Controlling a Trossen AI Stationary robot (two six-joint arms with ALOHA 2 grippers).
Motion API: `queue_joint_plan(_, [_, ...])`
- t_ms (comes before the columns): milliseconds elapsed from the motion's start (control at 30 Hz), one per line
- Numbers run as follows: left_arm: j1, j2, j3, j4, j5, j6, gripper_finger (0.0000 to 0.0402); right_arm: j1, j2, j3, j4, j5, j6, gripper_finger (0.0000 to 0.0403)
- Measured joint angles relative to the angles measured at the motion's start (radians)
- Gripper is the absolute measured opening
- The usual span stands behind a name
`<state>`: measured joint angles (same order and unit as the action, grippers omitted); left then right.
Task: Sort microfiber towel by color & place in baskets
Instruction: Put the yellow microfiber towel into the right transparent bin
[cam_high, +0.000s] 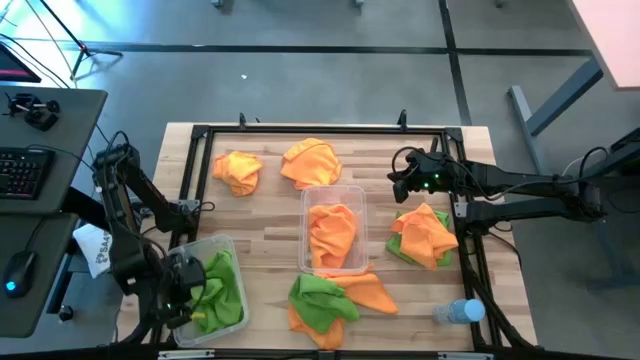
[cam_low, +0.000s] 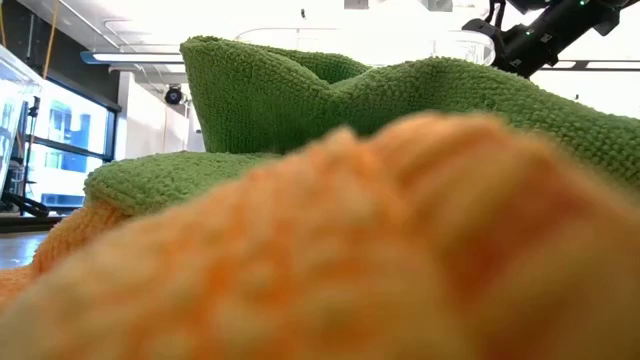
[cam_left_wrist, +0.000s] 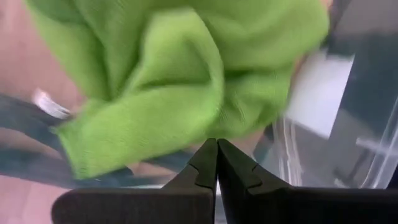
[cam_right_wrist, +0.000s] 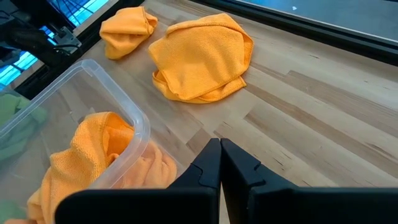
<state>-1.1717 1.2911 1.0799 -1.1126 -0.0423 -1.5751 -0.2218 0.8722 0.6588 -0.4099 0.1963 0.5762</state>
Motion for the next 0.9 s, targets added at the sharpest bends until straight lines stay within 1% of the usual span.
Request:
queue_joint_plan(133, [-0.008, 0.059, 0.005, 0.012, 0.132, 0.061, 0.0000, 0.000, 0.000, 0.000, 0.000, 0.002, 0.000, 0.0000])
queue_joint_plan(233, [-0.029, 0.081, 0.005, 0.009, 0.197, 0.077, 0.0000, 0.000, 0.000, 0.000, 0.000, 0.002, 0.000, 0.0000])
queue_joint_plan(267, [-0.038, 0.083, 0.005, 0.009, 0.202, 0.076, 0.0000, 0.000, 0.000, 0.000, 0.000, 0.002, 0.000, 0.0000])
queue_joint_plan(433, [-0.074, 0.065, 0.006, -0.025, 0.186, 0.012, 0.0000, 0.000, 0.000, 0.000, 0.000, 0.003, 0.000, 0.0000])
queue_joint_plan(567, [-0.078, 0.026, 0.006, -0.071, 0.169, -0.020, 0.0000, 0.000, 0.000, 0.000, 0.000, 0.006, 0.000, 0.0000])
queue_joint_plan(667, [-0.082, -0.001, 0.043, -0.140, 0.139, -0.029, 0.0000, 0.000, 0.000, 0.000, 0.000, 0.006, 0.001, 0.0000])
queue_joint_plan(800, [-0.082, -0.007, 0.122, -0.243, 0.123, -0.037, 0.0000, 0.000, 0.000, 0.000, 0.000, 0.006, 0.001, 0.0000])
queue_joint_plan(900, [-0.082, -0.007, 0.160, -0.251, 0.086, -0.026, 0.0000, 0.000, 0.000, 0.000, 0.000, 0.007, 0.001, 0.0000])
